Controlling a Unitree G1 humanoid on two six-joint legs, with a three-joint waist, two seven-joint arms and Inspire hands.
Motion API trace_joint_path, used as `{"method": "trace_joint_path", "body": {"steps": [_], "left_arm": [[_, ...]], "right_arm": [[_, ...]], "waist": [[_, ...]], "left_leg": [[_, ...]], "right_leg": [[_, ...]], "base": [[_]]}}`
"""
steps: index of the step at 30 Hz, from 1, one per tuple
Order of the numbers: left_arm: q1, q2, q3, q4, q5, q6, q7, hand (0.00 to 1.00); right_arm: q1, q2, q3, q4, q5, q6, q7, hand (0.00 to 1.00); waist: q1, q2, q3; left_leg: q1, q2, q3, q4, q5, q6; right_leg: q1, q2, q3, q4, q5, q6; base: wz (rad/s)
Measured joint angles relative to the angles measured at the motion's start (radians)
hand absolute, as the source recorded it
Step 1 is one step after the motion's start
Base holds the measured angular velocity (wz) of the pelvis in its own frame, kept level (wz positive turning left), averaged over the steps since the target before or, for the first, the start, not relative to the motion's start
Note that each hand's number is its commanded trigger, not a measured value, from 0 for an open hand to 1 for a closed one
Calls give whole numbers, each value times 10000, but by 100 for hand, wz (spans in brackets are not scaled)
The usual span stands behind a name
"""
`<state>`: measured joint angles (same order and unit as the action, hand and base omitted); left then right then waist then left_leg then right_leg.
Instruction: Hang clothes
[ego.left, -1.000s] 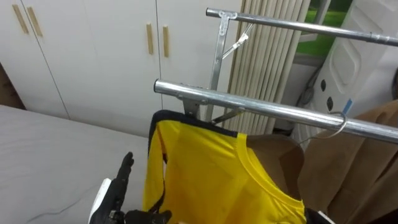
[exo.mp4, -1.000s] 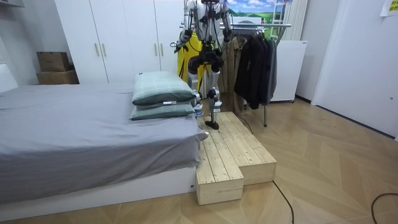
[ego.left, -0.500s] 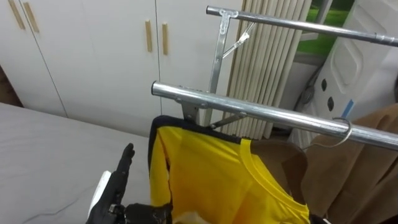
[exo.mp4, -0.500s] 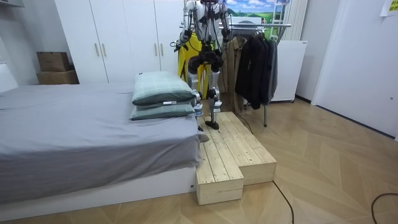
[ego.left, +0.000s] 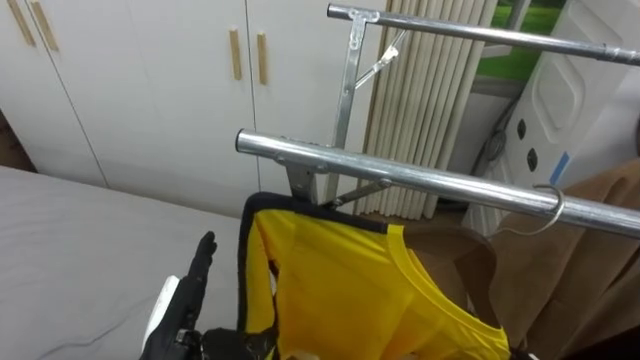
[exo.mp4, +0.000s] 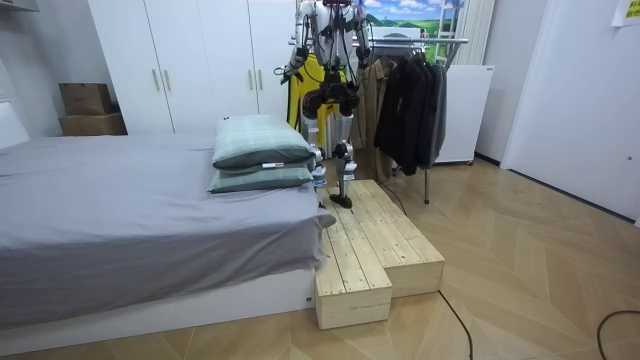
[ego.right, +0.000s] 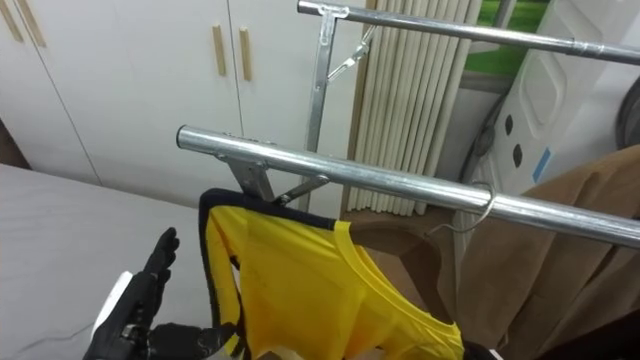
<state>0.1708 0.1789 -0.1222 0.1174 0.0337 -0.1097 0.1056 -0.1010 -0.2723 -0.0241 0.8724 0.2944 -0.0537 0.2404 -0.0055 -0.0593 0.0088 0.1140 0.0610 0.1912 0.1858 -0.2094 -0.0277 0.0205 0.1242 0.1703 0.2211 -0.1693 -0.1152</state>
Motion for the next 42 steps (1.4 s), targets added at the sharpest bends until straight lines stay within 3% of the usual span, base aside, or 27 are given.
{"method": "trace_joint_path", "body": {"steps": [15,21,28,37,42], "left_arm": [[-2,-1,-46,2,1,-1,-2,0],[53,54,11,58,-8,-1,13,0],[255,77,-26,248,-3,3,136,0],[291,70,-13,249,-2,12,116,0],[306,89,94,249,168,292,131,0]], "right_arm": [[37,2,327,-3386,-1564,47,-979,0],[47,3,509,-4557,-2133,183,-1276,0],[576,7,485,-6946,-2651,236,-1625,0],[721,4,362,-7336,-2462,237,-1883,0],[1081,12,-105,-6680,-1935,235,-2038,0]], "waist": [[67,82,-42],[103,110,-49],[-183,26,-14],[-424,27,-18],[-419,51,-37]], "left_leg": [[20,3,14,4,0,1],[221,79,261,-36,0,1],[257,165,516,-41,0,-2],[255,154,552,-42,-1,-3],[249,156,515,-46,-4,-5]], "right_leg": [[-42,50,217,17,0,-1],[3,155,382,246,0,1],[-28,234,476,191,-5,-30],[-33,228,524,207,-11,-48],[4,214,516,171,-10,-47]], "base": [[-4],[-9],[-10],[-2],[1]]}}
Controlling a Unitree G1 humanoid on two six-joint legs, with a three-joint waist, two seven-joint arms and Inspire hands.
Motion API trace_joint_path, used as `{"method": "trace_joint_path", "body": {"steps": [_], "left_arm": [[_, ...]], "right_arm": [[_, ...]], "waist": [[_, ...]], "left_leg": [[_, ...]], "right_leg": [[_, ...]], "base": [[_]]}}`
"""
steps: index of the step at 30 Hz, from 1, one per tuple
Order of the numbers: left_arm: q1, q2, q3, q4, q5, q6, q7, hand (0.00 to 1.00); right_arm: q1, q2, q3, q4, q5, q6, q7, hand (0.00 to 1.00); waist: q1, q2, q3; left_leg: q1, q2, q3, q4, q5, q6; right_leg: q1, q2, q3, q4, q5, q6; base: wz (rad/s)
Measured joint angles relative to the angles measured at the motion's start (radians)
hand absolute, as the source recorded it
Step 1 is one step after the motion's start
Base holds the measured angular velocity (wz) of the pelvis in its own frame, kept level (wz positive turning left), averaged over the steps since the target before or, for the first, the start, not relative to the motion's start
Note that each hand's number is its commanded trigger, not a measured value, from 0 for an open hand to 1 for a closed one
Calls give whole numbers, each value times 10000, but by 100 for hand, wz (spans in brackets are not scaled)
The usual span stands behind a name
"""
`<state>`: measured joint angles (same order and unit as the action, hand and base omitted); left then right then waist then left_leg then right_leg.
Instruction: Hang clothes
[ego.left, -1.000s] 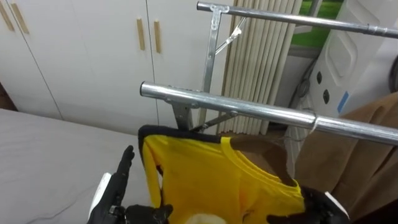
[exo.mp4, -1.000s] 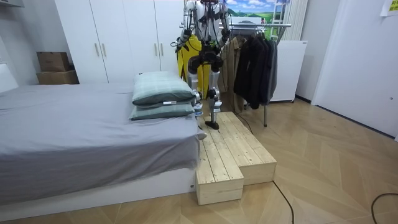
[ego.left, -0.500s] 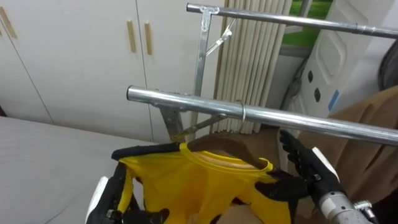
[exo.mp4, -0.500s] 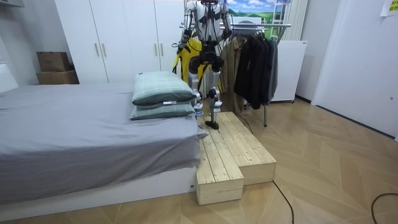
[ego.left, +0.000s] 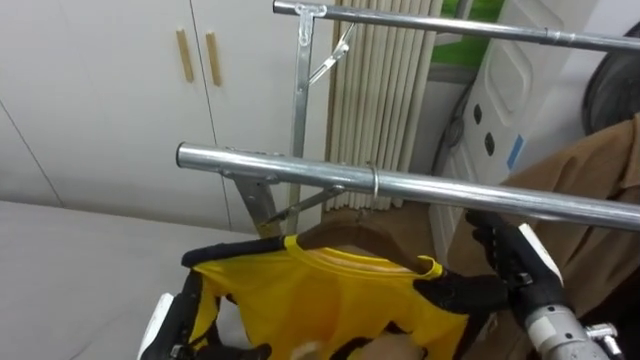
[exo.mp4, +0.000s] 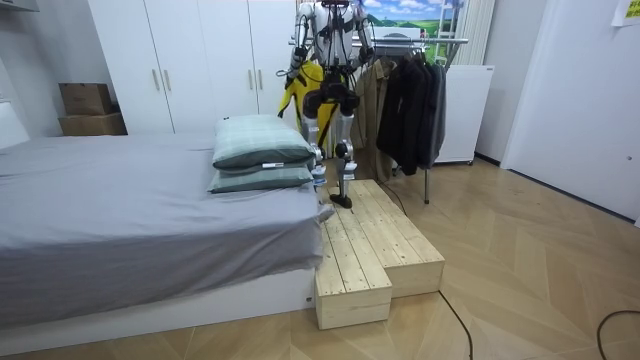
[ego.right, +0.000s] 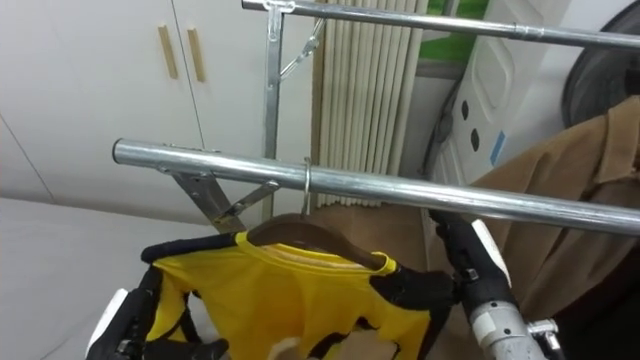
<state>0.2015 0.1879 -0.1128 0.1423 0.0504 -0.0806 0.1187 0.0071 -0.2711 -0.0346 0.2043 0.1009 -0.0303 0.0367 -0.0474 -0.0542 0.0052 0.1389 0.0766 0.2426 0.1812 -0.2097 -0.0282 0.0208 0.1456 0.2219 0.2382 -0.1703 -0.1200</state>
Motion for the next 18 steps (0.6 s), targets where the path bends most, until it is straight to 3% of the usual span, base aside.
{"method": "trace_joint_path", "body": {"steps": [8,11,13,15,18], "left_arm": [[218,6,46,2,6,93,72,0],[325,3,46,2,41,94,71,0],[325,4,51,0,129,93,71,0],[336,-3,101,-26,252,93,56,0],[353,-6,171,-52,302,93,43,0]], "right_arm": [[712,203,-99,1842,635,-4,-451,0],[1036,399,-205,1901,829,-2,-484,0],[1157,475,-269,1904,984,-8,-474,0],[1223,623,-349,1897,992,-44,-446,0],[1489,942,-388,1922,986,-140,-273,0]], "waist": [[-62,105,-40],[-47,167,-17],[-44,202,-10],[-58,205,-12],[-291,215,-19]], "left_leg": [[189,17,11,-163,-16,-22],[259,-5,34,-175,-18,-25],[319,-15,137,-171,-19,-26],[302,-21,276,-165,-19,-27],[273,-11,289,-168,-50,-76]], "right_leg": [[129,11,-41,-5,-35,65],[119,-32,-179,5,-189,334],[105,-118,-518,7,-336,586],[44,-192,-763,-10,-330,576],[22,-205,-868,-16,-198,348]], "base": [[2],[-6],[-12],[-15],[-2]]}}
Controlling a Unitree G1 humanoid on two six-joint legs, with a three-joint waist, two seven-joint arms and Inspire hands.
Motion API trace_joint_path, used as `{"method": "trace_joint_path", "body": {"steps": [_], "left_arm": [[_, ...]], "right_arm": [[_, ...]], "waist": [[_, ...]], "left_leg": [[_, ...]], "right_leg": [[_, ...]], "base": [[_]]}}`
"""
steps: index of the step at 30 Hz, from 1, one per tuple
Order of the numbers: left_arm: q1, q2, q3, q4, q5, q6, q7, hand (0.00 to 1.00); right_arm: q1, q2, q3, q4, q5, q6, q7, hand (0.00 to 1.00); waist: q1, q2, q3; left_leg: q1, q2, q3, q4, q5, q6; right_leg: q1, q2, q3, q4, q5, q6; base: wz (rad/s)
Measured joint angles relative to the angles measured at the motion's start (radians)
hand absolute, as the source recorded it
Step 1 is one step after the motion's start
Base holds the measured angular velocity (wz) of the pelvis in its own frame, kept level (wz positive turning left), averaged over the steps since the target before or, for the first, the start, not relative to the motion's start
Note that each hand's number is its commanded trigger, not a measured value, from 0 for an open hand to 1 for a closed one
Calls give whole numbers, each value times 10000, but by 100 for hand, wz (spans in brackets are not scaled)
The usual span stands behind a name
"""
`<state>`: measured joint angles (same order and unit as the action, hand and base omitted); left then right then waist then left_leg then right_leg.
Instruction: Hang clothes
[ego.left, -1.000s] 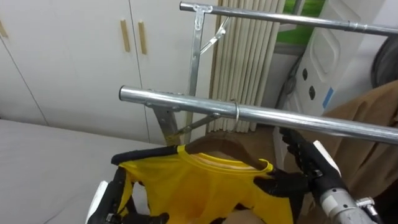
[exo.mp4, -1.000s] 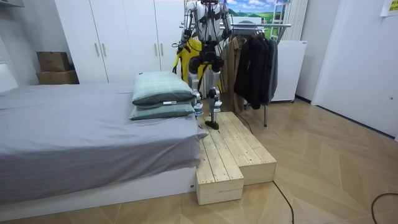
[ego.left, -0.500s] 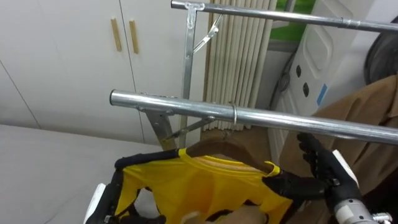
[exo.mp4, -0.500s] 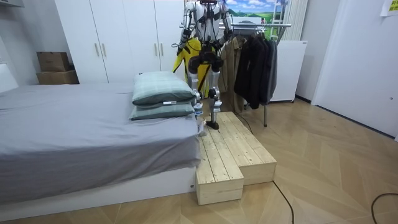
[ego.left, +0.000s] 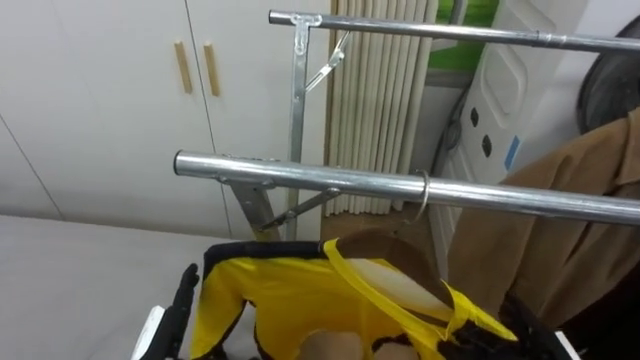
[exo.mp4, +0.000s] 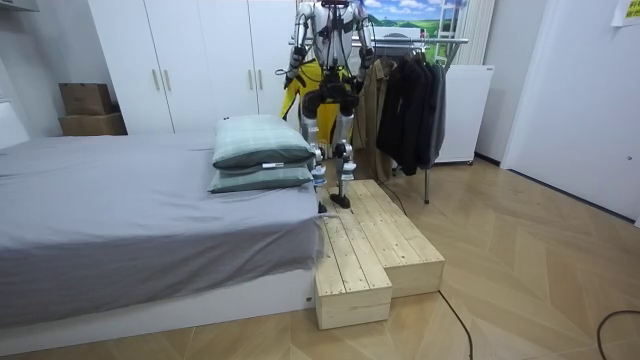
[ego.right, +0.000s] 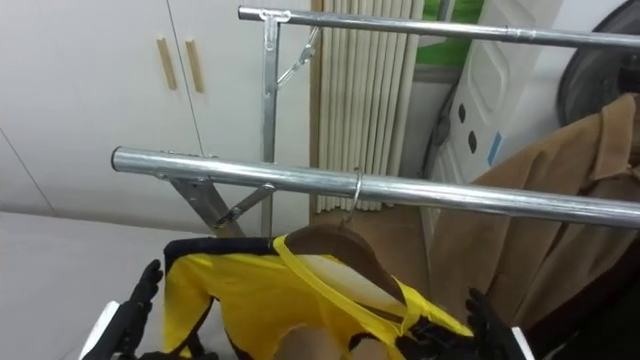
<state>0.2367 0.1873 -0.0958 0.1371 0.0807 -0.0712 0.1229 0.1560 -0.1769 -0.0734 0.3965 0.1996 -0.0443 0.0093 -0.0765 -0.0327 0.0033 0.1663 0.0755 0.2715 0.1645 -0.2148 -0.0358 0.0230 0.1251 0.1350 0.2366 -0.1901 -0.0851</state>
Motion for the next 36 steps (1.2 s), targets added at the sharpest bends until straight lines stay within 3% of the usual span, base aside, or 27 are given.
{"method": "trace_joint_path", "body": {"steps": [2,4,10,12,17,24,33,36], "left_arm": [[19,-6,37,0,-4,0,-3,0],[38,-6,53,-17,12,-1,-1,0],[110,-25,101,-117,167,-3,55,0],[130,-36,104,-115,245,-3,64,0],[245,-65,102,-53,418,-12,162,0],[282,-114,100,530,325,-168,211,0],[351,-223,-7,356,90,-161,210,0],[350,-202,-415,413,77,-161,171,0]], "right_arm": [[112,138,-2,111,6,-97,138,0],[165,225,-1,749,109,-439,273,0],[215,378,-491,1693,376,-689,391,0],[103,384,-631,2309,377,-936,500,0],[-125,493,-708,2898,460,-1077,601,0],[-256,558,-618,3013,991,-1066,806,0],[36,732,-139,1489,3974,-448,590,0],[52,697,355,713,4923,-401,595,0]], "waist": [[-33,31,-26],[-171,44,-54],[-288,87,-121],[-302,78,-124],[-297,98,-101],[-246,146,-73],[-236,141,-65],[-230,177,3]], "left_leg": [[3,-1,25,-3,0,0],[4,1,28,-3,-11,-12],[37,-12,22,-4,-13,-15],[76,-7,19,-4,-13,-15],[89,-8,18,-5,-13,-15],[4,-11,21,1,-13,-15],[-17,18,-3,1,-13,-15],[10,34,-1,-3,-13,-16]], "right_leg": [[3,3,-11,-10,96,-167],[64,4,-7,-112,150,-260],[134,-2,33,-221,162,-281],[156,5,27,-186,167,-291],[151,14,52,-196,166,-293],[98,8,21,-312,198,-349],[-30,93,233,-129,205,-355],[-24,119,303,-132,205,-355]], "base": [[-12],[-2],[0],[0],[0],[0],[-7],[-10]]}}
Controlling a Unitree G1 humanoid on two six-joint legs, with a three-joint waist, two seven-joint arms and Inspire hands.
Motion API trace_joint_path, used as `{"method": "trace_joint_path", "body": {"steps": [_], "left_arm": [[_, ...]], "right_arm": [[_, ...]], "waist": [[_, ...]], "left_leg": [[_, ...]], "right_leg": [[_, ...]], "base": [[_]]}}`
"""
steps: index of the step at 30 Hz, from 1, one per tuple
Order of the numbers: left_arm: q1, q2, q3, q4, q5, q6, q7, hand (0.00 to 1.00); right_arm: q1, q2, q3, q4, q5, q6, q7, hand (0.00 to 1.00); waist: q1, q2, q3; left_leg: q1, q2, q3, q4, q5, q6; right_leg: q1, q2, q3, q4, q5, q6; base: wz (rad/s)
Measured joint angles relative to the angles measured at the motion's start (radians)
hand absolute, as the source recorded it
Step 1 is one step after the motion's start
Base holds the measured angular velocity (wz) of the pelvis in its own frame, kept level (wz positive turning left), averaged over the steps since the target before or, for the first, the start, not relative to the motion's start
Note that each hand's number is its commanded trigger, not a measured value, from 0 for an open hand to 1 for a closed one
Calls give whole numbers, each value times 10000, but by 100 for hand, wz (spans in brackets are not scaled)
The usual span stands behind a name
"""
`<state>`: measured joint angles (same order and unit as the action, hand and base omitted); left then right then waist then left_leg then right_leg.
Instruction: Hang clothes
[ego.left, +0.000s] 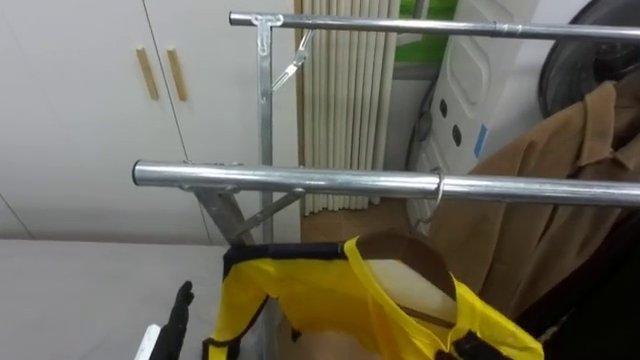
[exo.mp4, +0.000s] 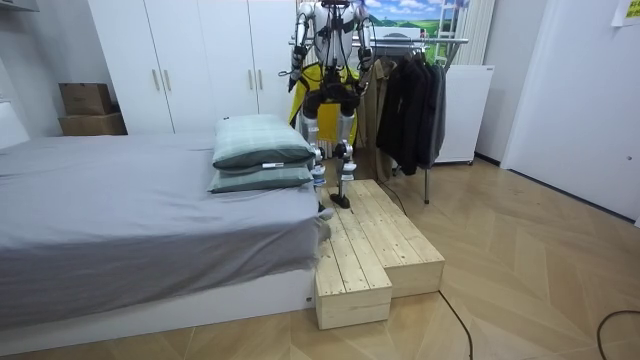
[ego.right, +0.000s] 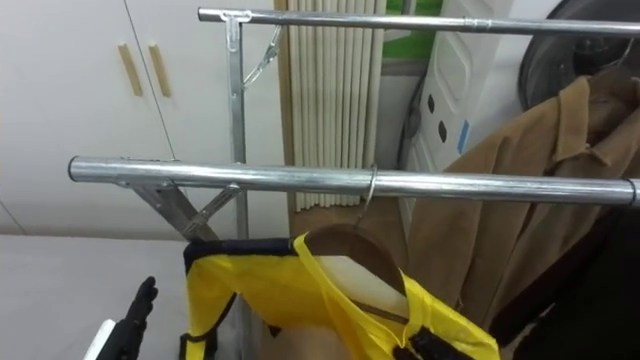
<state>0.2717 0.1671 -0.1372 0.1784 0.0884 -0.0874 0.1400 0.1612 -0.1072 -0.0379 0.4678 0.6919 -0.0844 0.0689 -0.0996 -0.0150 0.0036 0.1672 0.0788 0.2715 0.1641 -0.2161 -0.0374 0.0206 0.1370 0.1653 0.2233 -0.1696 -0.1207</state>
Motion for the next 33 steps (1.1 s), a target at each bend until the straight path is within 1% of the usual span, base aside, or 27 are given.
{"method": "trace_joint_path", "body": {"steps": [1,3,5,7,9,10,11,15,16,19,26,28,33], "left_arm": [[-4,-9,-173,-1,9,-2,-31,0],[-3,-67,-302,-2,6,-1,-68,0],[-69,-161,-293,-1,4,-1,-93,0],[-105,-197,-269,-2,26,-3,-175,0],[-82,-201,-270,30,28,-5,-205,0],[-84,-196,-272,70,26,-5,-223,0],[-83,-195,-272,82,27,-4,-228,0],[-110,-186,-270,100,0,-33,-285,0],[-82,-180,-271,114,-6,-31,-372,0],[-32,-180,-273,123,-9,-17,-467,0],[-26,-182,-274,125,3,2,-823,0],[-25,-183,-297,125,7,2,-854,0],[25,-177,-314,196,3,28,-817,0]], "right_arm": [[1,-6,193,-345,184,27,20,0],[3,-5,388,-885,528,140,198,0],[-21,-11,598,-1415,804,150,393,0],[-49,-12,681,-1733,900,184,461,0],[-57,-26,753,-2131,894,197,456,0],[-63,-37,825,-2463,899,198,418,0],[-69,-53,875,-2639,900,198,401,0],[-424,-148,1043,-3613,939,198,366,0],[-479,-184,1042,-3826,1001,198,366,0],[-526,-193,1041,-4065,1158,198,352,0],[-509,-238,1035,-4065,1238,207,339,0],[-483,-242,1037,-4050,1238,207,352,0],[-167,-254,1020,-3627,1269,207,375,0]], "waist": [[-1,21,32],[79,71,55],[224,98,48],[286,103,45],[333,110,42],[452,128,52],[467,127,52],[518,106,60],[551,89,69],[550,78,66],[524,58,65],[506,75,54],[483,107,26]], "left_leg": [[-7,0,-1,-2,0,0],[-12,2,-1,0,0,0],[-42,4,-3,2,0,0],[-31,18,3,0,0,0],[4,27,15,-3,0,0],[8,33,6,7,-3,-4],[-1,35,-2,18,-8,-8],[-66,38,-320,-32,-15,-19],[-89,44,-320,-32,-26,-36],[-145,81,-321,-33,-76,-115],[-176,75,-317,-10,-77,-118],[-160,77,-320,0,-77,-118],[-105,81,-347,0,-77,-118]], "right_leg": [[-25,12,50,0,0,0],[-74,51,202,-1,4,-8],[-228,90,279,147,10,-18],[-242,111,316,205,10,-17],[-162,141,438,227,10,-17],[-198,164,484,334,10,-18],[-209,167,497,377,10,-18],[-324,187,439,435,10,-17],[-379,197,422,483,10,-17],[-432,204,290,496,9,-15],[-488,201,257,354,23,-40],[-468,207,266,342,44,-77],[-376,206,257,341,65,-98]], "base": [[-9],[-22],[-24],[-6],[-13],[-15],[-7],[2],[4],[10],[2],[0],[0]]}}
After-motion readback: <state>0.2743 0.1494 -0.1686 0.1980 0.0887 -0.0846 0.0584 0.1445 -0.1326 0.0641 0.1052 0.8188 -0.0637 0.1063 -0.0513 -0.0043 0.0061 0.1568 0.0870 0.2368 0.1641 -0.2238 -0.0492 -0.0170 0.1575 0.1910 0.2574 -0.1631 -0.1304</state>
